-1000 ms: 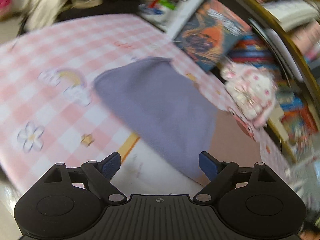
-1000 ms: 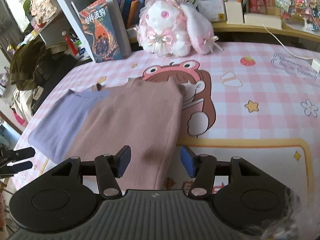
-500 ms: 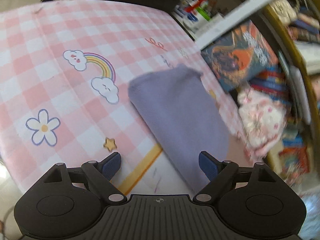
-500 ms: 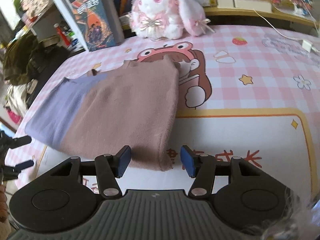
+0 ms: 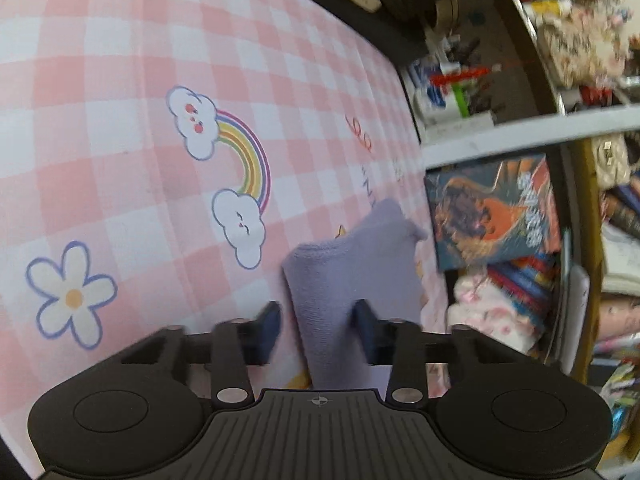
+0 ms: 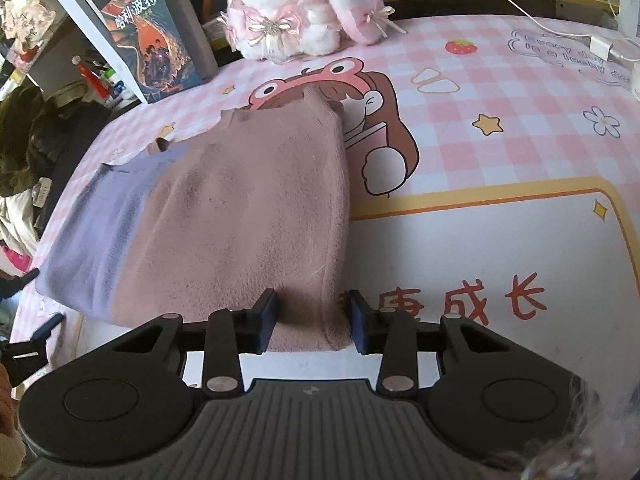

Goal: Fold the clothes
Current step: 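Move both open grippers to the end of the sweater strip, then grasp the lavender strip end with the left gripper while the right gripper pinches the mauve end, then lift the strip end and fold it over the sweater with both grippers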

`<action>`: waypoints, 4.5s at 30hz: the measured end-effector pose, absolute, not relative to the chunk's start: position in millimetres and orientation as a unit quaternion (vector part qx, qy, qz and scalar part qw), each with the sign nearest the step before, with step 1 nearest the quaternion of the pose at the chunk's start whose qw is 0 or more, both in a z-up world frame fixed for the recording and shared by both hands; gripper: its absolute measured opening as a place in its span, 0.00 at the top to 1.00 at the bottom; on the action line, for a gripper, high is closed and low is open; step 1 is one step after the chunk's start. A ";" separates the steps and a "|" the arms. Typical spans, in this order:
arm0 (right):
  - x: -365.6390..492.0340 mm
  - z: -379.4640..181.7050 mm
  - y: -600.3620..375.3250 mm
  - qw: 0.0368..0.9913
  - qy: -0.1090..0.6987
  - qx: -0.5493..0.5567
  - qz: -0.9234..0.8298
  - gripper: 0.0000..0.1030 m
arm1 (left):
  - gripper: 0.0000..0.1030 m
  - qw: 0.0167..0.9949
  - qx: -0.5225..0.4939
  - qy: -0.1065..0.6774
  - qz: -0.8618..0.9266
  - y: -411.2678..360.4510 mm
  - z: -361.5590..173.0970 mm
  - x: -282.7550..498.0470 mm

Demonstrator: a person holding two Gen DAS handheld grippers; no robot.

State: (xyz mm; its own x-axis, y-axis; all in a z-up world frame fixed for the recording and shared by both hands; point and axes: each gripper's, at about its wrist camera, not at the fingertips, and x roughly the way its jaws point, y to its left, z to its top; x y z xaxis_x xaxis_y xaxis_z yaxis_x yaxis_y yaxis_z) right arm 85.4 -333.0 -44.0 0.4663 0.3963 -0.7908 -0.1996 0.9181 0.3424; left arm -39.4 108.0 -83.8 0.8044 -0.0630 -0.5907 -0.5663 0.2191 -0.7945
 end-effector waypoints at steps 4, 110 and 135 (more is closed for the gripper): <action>85.2 -44.0 -324.2 0.854 0.485 0.085 0.168 0.66 | 0.90 0.772 -0.552 0.274 0.155 104.3 -72.7 -30.6; 129.2 -53.9 -283.1 0.788 0.485 0.057 0.375 0.69 | 0.65 0.881 0.227 0.411 -0.064 -207.9 -24.2 36.1; 148.0 -40.6 -282.6 0.736 0.529 0.221 0.360 0.57 | 0.59 0.925 -0.068 0.373 0.002 -97.5 3.7 32.8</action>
State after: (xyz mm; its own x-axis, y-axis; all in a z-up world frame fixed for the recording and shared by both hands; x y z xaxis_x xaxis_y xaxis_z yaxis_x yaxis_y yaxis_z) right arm 148.0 -282.6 -40.6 0.1805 0.7641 -0.6193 -0.2956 0.6427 0.7068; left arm 32.8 -97.5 3.7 0.7221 -0.0471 -0.6902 -0.0545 0.9907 -0.1246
